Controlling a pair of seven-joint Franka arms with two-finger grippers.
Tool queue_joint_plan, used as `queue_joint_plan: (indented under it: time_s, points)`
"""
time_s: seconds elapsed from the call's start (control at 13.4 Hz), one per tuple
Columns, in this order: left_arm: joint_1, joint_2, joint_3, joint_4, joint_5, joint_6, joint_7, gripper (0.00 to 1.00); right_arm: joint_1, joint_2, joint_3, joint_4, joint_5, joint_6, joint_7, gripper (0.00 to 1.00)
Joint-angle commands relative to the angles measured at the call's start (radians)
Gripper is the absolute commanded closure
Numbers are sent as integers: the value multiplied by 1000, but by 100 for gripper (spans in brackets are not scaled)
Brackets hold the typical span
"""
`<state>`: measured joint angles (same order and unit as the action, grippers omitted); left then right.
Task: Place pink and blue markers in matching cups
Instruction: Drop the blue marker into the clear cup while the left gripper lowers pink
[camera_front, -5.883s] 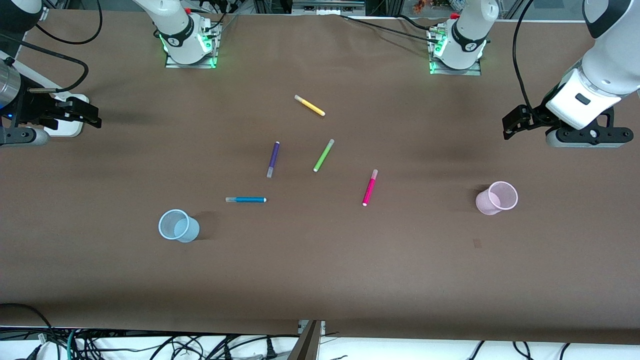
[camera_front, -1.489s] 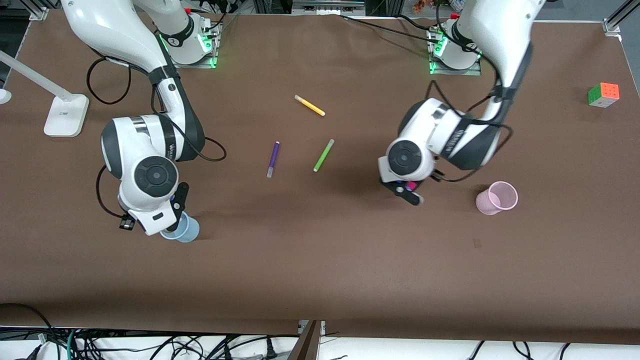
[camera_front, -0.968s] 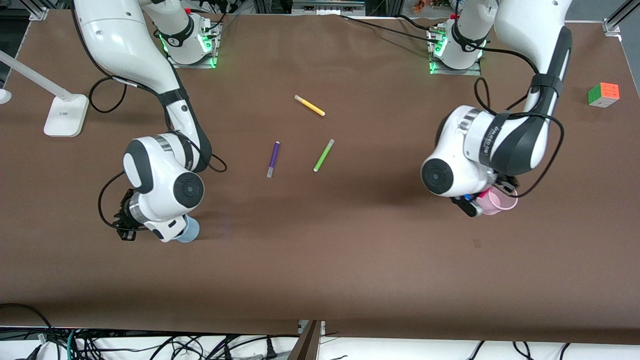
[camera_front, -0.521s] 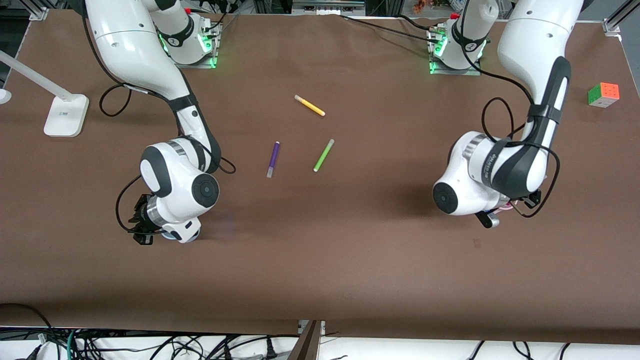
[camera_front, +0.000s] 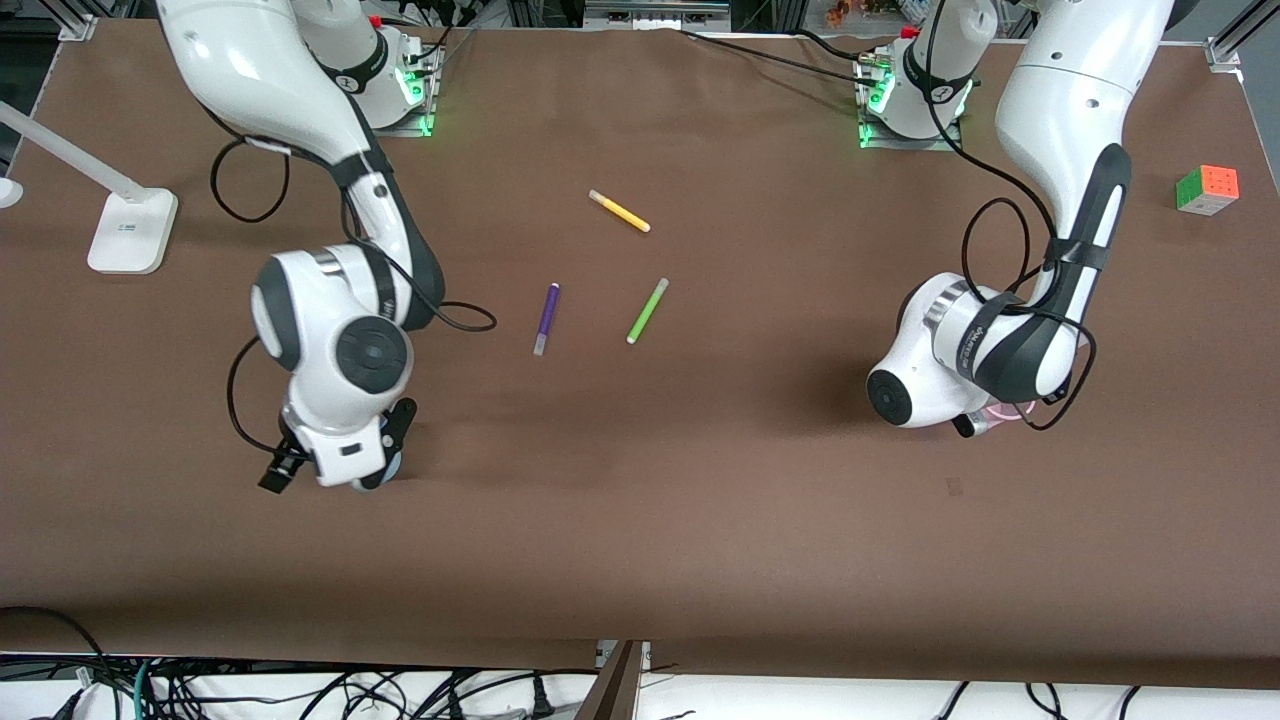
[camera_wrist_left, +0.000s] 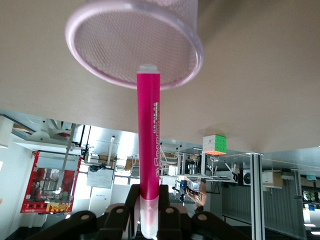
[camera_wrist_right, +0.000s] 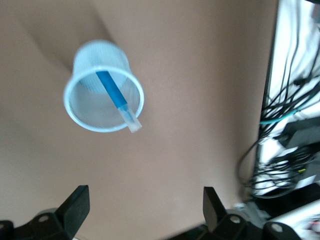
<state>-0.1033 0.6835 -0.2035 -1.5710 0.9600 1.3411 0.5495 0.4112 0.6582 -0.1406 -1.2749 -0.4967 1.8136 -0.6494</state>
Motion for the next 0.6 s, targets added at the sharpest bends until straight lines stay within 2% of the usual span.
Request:
queue_joint_plan:
  time_s: [0.0, 0.15, 0.3, 0.37, 0.52]
  points:
    - [-9, -4, -4, 8, 22, 15, -2, 0, -43, -80, -45, -6, 261, -13, 135, 0]
    - [-7, -15, -8, 40, -9, 13, -17, 0, -61, -120, -104, -6, 454, -57, 189, 0]
    - [5, -41, -13, 92, -113, 18, -84, 0, -63, -141, -175, -6, 596, -126, 250, 0]
    - [4, -48, -13, 144, -210, 15, -118, 0, -63, -164, -194, -6, 642, -155, 290, 0]
    - [4, -87, -8, 203, -373, 4, -204, 0, -65, -198, -205, -6, 658, -221, 415, 0]
